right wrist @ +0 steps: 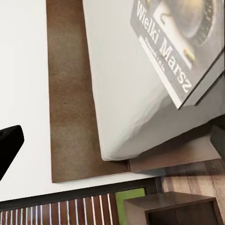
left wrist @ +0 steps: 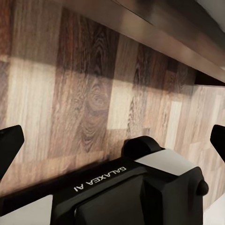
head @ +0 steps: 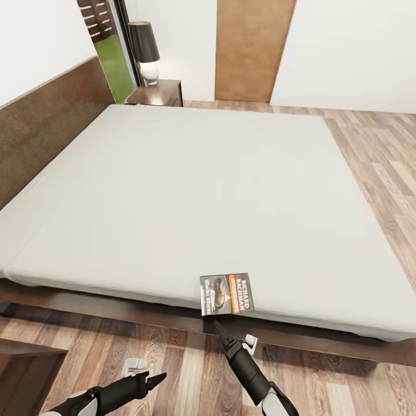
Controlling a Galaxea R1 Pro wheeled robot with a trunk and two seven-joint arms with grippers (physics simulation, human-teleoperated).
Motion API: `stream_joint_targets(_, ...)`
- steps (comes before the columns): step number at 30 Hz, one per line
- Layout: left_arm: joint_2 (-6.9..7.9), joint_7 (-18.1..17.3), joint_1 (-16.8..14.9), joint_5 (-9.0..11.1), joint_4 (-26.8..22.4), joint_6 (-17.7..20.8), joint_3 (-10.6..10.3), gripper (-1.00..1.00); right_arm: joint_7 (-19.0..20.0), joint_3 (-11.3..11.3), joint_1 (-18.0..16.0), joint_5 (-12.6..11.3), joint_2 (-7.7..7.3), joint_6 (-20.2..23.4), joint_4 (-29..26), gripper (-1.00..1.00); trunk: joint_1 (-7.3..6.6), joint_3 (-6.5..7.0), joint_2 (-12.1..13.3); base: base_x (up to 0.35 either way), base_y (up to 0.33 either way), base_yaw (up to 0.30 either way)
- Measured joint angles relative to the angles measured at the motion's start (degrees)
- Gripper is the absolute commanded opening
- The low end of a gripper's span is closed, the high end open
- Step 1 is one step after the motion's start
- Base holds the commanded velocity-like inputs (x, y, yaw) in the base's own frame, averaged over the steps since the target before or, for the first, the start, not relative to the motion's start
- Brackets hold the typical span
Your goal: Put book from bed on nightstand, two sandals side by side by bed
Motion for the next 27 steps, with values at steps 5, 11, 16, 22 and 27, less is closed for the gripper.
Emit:
stream_joint_targets(5,-0.02,0.00,0.00,0.00,0.00,0.00,0.00,1.00,-0.02,0.00,0.00,0.00,0.02,0.01,0.00,1.00,1.10,-0.90,-2.01,0.000,0.000,0.000)
stream_joint_targets(11,-0.03,0.00,0.00,0.00,0.00,0.00,0.00,1.00,-0.01,0.00,0.00,0.00,-0.01,0.01,0.00,1.00,2.42,-1.97,-4.41,0.000,0.000,0.000)
stream_joint_targets(16,-0.04,0.00,0.00,0.00,0.00,0.00,0.00,1.00,-0.02,0.00,0.00,0.00,-0.02,0.06,0.00,1.00,3.52,-2.87,-6.42,0.000,0.000,0.000)
stream_joint_targets(22,-0.04,0.00,0.00,0.00,0.00,0.00,0.01,1.00,-0.02,0.02,0.00,0.00,-0.01,0.07,0.00,1.00,3.52,-2.88,-6.43,0.000,0.000,0.000)
stream_joint_targets(27,-0.04,0.00,0.00,0.00,0.00,0.00,0.00,1.00,-0.02,0.03,0.00,0.00,0.02,0.07,0.00,1.00,4.17,-3.41,-7.62,0.000,0.000,0.000)
